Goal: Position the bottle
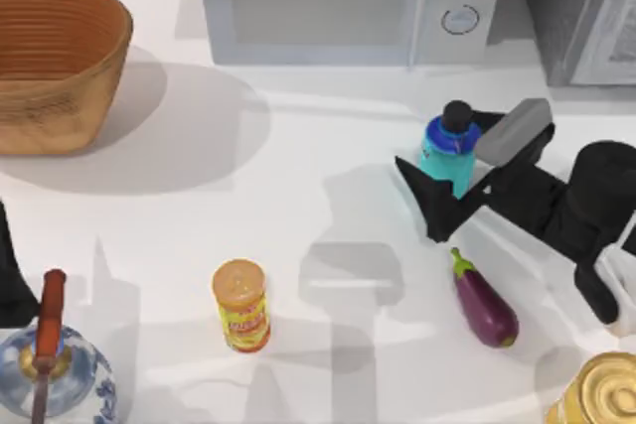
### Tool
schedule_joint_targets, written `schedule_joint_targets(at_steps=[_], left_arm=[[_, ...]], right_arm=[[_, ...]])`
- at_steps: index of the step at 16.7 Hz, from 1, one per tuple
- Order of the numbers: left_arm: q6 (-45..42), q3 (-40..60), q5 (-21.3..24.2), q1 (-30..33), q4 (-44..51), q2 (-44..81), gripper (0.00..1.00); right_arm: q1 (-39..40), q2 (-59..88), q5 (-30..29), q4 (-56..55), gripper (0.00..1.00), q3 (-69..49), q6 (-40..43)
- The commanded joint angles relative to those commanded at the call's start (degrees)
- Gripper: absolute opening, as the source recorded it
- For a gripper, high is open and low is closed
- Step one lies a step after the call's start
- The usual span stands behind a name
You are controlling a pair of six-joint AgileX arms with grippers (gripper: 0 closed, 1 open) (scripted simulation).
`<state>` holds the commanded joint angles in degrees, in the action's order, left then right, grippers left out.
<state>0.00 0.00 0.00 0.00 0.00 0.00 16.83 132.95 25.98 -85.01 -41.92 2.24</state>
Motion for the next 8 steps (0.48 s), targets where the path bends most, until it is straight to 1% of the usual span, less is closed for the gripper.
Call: schedule_joint_targets(at_steps=[8], left_arm=[[0.0, 0.0, 0.0, 0.0, 0.0, 0.0, 1.00]], right_arm=[[0.0, 0.0, 0.0, 0.0, 0.40, 0.0, 0.0]])
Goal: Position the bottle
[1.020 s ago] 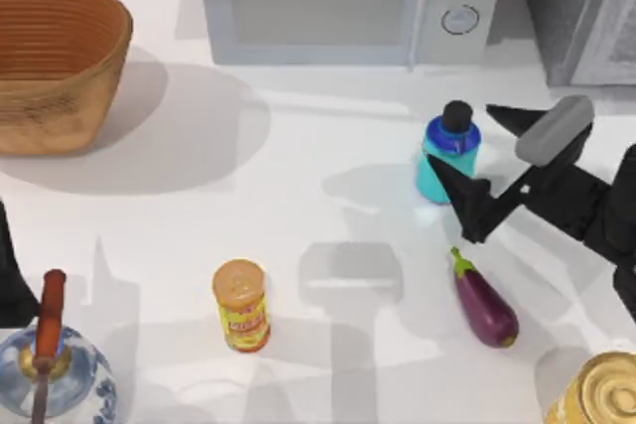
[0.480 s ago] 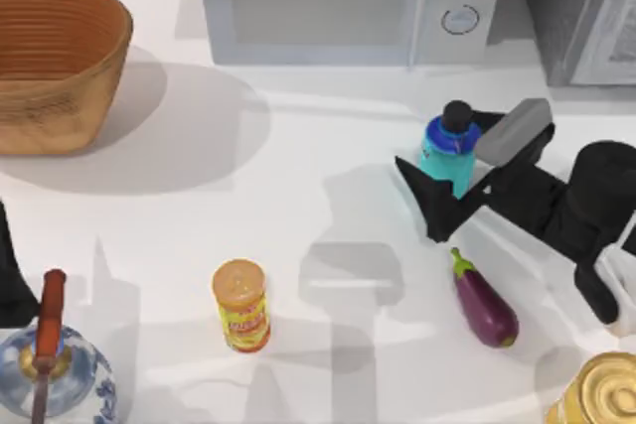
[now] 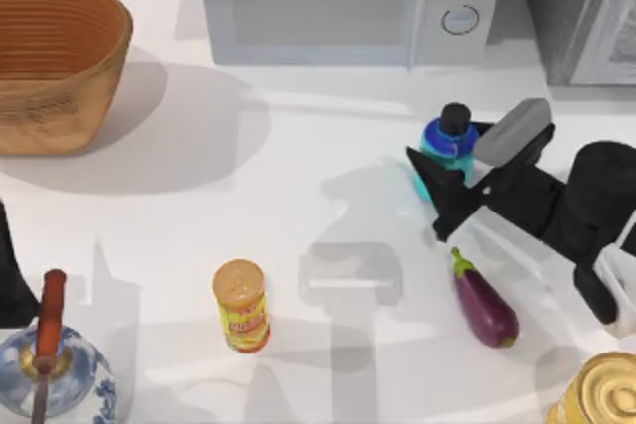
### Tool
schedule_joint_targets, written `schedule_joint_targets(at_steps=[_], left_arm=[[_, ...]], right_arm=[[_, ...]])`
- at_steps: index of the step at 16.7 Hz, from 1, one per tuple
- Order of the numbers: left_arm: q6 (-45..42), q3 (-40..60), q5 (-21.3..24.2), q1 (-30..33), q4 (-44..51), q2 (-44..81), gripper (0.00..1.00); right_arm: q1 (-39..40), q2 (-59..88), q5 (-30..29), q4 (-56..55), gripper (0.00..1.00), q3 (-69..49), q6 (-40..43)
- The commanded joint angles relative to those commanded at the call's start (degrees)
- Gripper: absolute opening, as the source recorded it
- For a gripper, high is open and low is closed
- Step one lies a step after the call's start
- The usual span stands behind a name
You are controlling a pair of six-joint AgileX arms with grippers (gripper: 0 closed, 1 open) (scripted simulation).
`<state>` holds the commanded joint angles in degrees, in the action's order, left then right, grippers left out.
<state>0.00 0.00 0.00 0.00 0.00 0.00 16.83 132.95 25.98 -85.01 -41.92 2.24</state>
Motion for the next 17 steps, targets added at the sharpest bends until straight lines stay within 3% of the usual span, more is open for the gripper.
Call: schedule_joint_targets(at_steps=[5, 17], left_arm=[[0.0, 0.0, 0.0, 0.0, 0.0, 0.0, 1.00], [0.0, 0.0, 0.0, 0.0, 0.0, 0.0, 1.00]], right_arm=[[0.0, 0.0, 0.0, 0.0, 0.02, 0.0, 0.0], [-1.8, -0.5, 1.9, 1.6, 0.00, -0.7, 0.8]])
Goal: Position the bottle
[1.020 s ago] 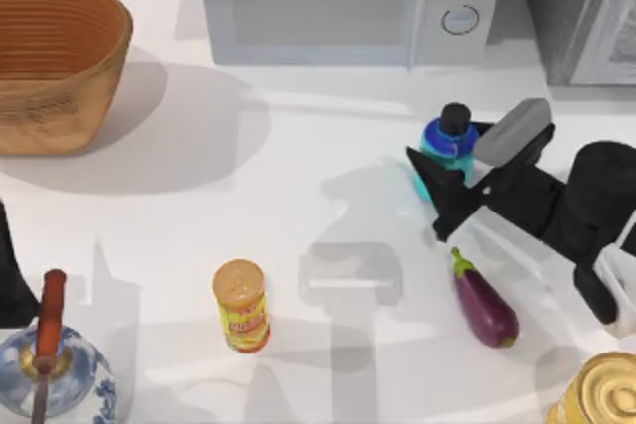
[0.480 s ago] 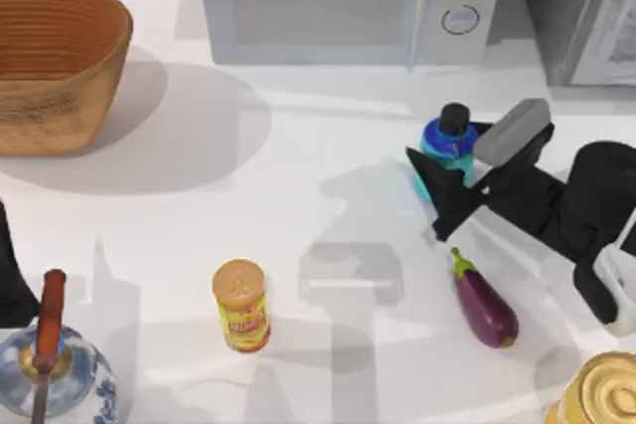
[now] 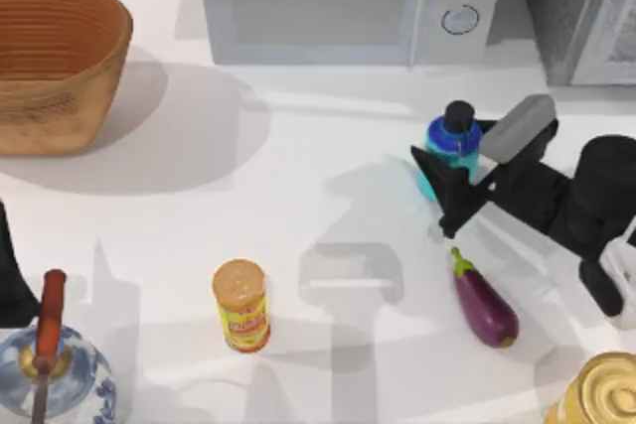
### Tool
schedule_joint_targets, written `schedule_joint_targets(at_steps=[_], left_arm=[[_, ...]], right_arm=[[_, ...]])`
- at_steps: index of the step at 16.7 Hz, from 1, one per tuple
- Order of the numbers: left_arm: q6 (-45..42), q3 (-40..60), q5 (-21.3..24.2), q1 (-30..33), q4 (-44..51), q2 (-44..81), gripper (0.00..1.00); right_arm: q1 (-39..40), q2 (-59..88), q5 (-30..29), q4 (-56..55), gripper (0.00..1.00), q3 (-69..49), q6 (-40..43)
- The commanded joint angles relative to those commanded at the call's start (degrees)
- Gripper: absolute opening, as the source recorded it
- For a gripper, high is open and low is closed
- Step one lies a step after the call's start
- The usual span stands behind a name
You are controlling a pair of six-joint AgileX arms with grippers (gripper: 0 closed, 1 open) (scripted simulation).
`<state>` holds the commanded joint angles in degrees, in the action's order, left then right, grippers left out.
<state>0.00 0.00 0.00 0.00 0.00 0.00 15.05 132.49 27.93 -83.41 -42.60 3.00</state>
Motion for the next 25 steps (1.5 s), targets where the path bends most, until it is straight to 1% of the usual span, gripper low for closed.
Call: schedule_joint_targets(at_steps=[2, 5, 8, 12, 16, 19, 25], left_arm=[[0.0, 0.0, 0.0, 0.0, 0.0, 0.0, 1.00], [0.0, 0.0, 0.0, 0.0, 0.0, 0.0, 1.00], [0.0, 0.0, 0.0, 0.0, 0.0, 0.0, 1.00], [0.0, 0.0, 0.0, 0.0, 0.0, 0.0, 1.00], [0.0, 0.0, 0.0, 0.0, 0.0, 0.0, 1.00], [0.0, 0.0, 0.0, 0.0, 0.0, 0.0, 1.00], [0.0, 0.0, 0.0, 0.0, 0.0, 0.0, 1.00]], right_arm=[[-3.3, -0.4, 4.1, 3.3, 0.00, -1.0, 2.0], [-11.1, -1.2, 13.1, 11.1, 0.00, -2.6, 7.3], [-21.8, -2.8, 23.8, 21.4, 0.00, -4.5, 14.3], [-38.1, -6.0, 37.5, 36.5, 0.00, -7.3, 24.1], [-51.9, -9.6, 48.3, 49.0, 0.00, -9.7, 32.1], [-57.2, -11.2, 53.1, 53.8, 0.00, -10.4, 35.3], [-57.4, -11.1, 53.5, 54.2, 0.00, -10.4, 35.5]])
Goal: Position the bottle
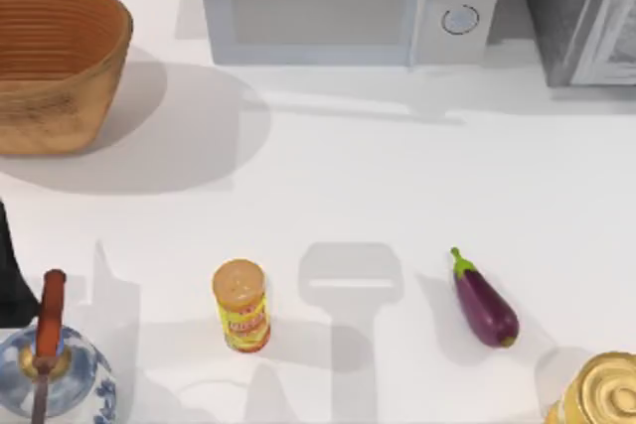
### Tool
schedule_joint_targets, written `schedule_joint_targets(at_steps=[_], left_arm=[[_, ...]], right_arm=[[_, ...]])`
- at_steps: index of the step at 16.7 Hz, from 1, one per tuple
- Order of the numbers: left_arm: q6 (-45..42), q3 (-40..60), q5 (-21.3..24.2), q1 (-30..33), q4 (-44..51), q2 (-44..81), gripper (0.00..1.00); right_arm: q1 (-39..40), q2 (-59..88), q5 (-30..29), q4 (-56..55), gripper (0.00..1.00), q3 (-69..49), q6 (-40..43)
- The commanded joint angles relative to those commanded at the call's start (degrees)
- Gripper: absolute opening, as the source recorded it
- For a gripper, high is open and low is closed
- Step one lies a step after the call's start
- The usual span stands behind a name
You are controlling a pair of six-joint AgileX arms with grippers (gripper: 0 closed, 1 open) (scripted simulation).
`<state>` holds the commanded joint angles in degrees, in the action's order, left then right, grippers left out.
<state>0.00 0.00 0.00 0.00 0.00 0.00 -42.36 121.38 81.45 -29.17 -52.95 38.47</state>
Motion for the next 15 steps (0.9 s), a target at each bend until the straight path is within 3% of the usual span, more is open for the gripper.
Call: schedule_joint_targets(at_steps=[9, 15], left_arm=[[0.0, 0.0, 0.0, 0.0, 0.0, 0.0, 1.00], [0.0, 0.0, 0.0, 0.0, 0.0, 0.0, 1.00]], right_arm=[[9.7, 6.0, -6.1, -14.0, 0.00, 0.9, -8.7], [9.5, 10.2, -7.8, -28.0, 0.00, 1.2, -18.0]])
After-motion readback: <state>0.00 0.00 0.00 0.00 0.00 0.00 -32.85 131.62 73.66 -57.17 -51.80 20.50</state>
